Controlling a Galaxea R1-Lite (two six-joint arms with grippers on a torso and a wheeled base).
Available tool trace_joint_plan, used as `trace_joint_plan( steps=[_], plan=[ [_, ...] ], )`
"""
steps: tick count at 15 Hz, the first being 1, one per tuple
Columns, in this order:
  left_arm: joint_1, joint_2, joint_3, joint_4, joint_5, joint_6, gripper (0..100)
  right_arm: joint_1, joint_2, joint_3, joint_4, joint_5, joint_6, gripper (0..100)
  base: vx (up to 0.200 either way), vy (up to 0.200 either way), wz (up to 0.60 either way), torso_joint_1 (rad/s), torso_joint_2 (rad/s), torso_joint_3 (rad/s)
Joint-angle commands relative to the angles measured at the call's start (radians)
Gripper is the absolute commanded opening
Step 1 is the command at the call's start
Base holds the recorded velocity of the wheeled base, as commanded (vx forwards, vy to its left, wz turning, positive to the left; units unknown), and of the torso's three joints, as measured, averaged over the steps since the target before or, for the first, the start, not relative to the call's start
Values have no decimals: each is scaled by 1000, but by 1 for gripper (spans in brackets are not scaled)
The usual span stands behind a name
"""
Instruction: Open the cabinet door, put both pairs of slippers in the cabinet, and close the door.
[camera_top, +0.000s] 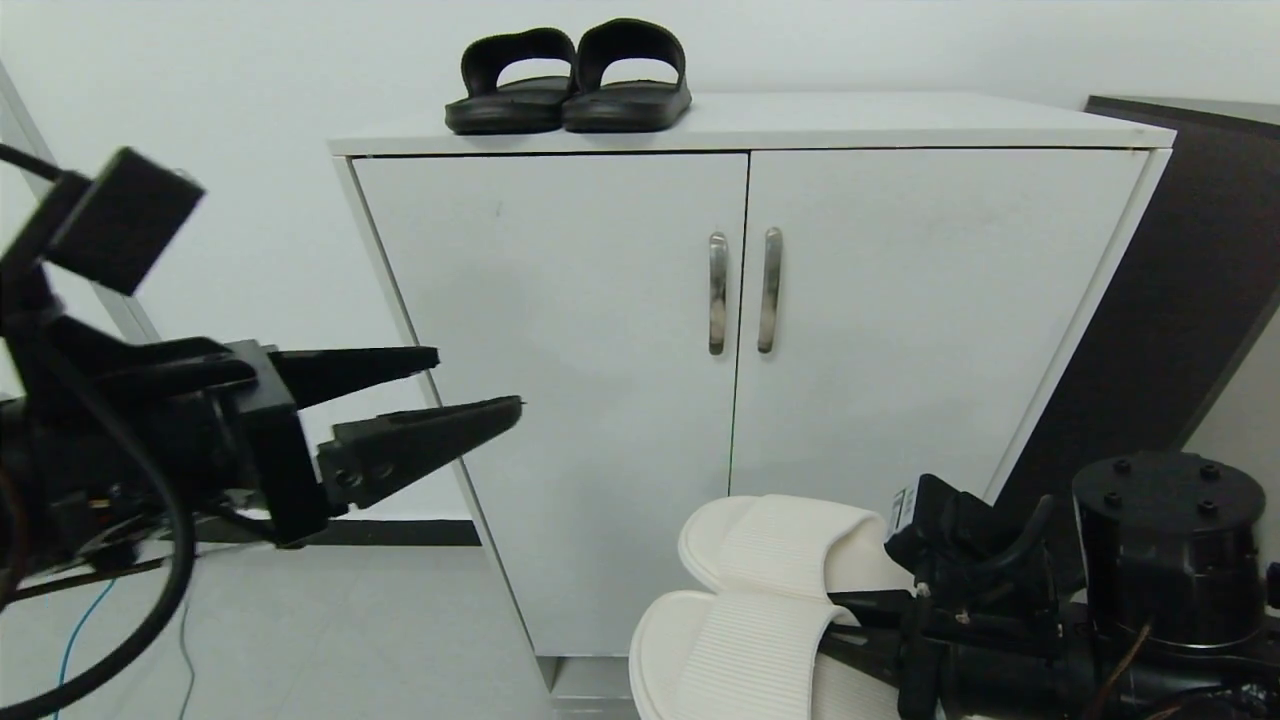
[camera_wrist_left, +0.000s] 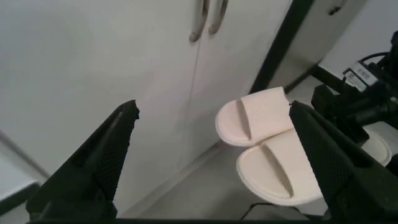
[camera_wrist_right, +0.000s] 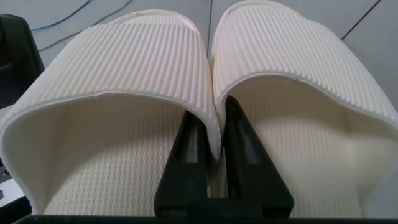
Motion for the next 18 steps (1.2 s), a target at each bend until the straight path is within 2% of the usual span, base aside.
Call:
trace_joint_plan(
  steps=[1,3,5,9,10,13,15,17,18],
  plan=[
    [-91,154,-88,-14,-1,-6,100,0,3,4,0,0,0,0,0,0,0,0,0,0],
    [-117,235,-165,-31,-2,-23,100,2,6,5,1,2,-2,0,0,0,0,0,0,0],
    [-136,312,-243,-57,-31,-54,100,3,9,5,1,2,-2,0,0,0,0,0,0,0],
    [-146,450,-386,-85,-119,-63,100,5,10,7,1,2,-2,0,0,0,0,0,0,0],
    [-146,479,-419,-85,-145,-77,100,5,10,7,1,2,-2,0,0,0,0,0,0,0],
    [-148,536,-519,-85,-228,-164,100,3,12,7,0,0,-2,0,0,0,0,0,0,0],
    [-154,567,-560,-85,-264,-192,100,3,9,7,0,0,0,0,0,0,0,0,0,0],
    [-174,611,-596,-83,-260,-215,100,3,10,7,0,0,-2,0,0,0,0,0,0,0],
    [-177,631,-613,-83,-246,-215,100,3,10,7,0,0,-2,0,0,0,0,0,0,0]
  ],
)
